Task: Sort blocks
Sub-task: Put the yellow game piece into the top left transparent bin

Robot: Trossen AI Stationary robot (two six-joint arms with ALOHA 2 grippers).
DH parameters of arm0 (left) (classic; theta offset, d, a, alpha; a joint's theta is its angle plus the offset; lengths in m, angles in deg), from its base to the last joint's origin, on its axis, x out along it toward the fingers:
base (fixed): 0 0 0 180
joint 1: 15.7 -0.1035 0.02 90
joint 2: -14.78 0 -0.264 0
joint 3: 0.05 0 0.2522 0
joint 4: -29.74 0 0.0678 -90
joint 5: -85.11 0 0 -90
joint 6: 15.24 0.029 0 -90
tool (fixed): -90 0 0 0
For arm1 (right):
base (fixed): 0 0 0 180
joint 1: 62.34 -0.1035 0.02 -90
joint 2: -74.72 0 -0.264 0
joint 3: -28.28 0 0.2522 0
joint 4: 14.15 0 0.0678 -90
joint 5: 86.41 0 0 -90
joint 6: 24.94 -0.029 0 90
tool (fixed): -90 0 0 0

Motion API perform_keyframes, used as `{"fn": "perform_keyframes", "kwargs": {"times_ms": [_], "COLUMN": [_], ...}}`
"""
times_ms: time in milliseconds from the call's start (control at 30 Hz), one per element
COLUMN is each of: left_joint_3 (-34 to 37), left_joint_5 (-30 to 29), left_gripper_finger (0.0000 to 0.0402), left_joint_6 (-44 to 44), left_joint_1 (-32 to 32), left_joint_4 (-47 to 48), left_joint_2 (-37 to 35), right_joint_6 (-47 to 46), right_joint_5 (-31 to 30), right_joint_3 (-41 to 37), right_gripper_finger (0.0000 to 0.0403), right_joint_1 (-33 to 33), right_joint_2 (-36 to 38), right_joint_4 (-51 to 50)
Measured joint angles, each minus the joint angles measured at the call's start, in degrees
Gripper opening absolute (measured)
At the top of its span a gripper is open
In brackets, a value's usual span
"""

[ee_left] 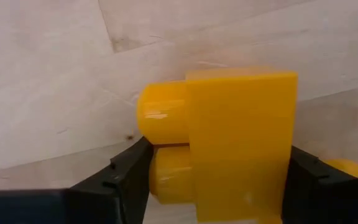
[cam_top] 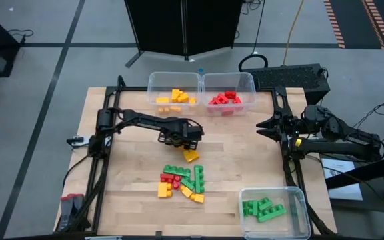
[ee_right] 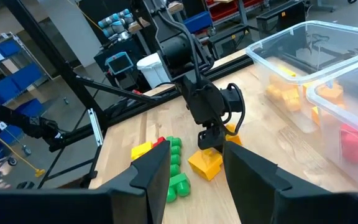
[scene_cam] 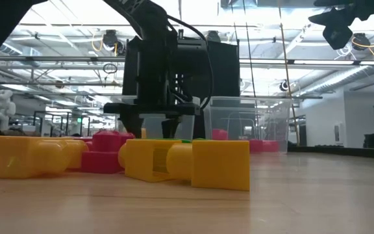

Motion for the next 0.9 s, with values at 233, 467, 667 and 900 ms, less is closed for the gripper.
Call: {"fn": "perform_keyframes", "kwargs": {"times_ms": [233,467,667,900], "left_joint_3": [-6.2,-14.5,-22.9,-32.5], "left_joint_5": [-1.1,-2.6,-3.3,-13.1], "left_gripper_finger": [0.0238,0.0237,0.0236,0.0236], "left_joint_6": [4.0,6.9,10.1,19.0], "left_joint_1": [0.0,-0.1,0.0,-1.1], "left_joint_4": [5.5,5.7,6.0,-0.2], "left_joint_2": [0.7,0.7,0.7,0.6], "right_joint_6": [0.0,0.0,0.0,-0.2], "right_joint_5": [0.0,0.0,0.0,0.0], "right_joint_3": [0.0,0.0,0.0,0.0], "right_gripper_finger": [0.0144,0.0144,0.0144,0.0144], "right_joint_1": [0.0,0.0,0.0,0.0], "right_joint_2": [0.0,0.0,0.0,0.0], "right_joint_4": [0.0,0.0,-0.1,-0.1]}}
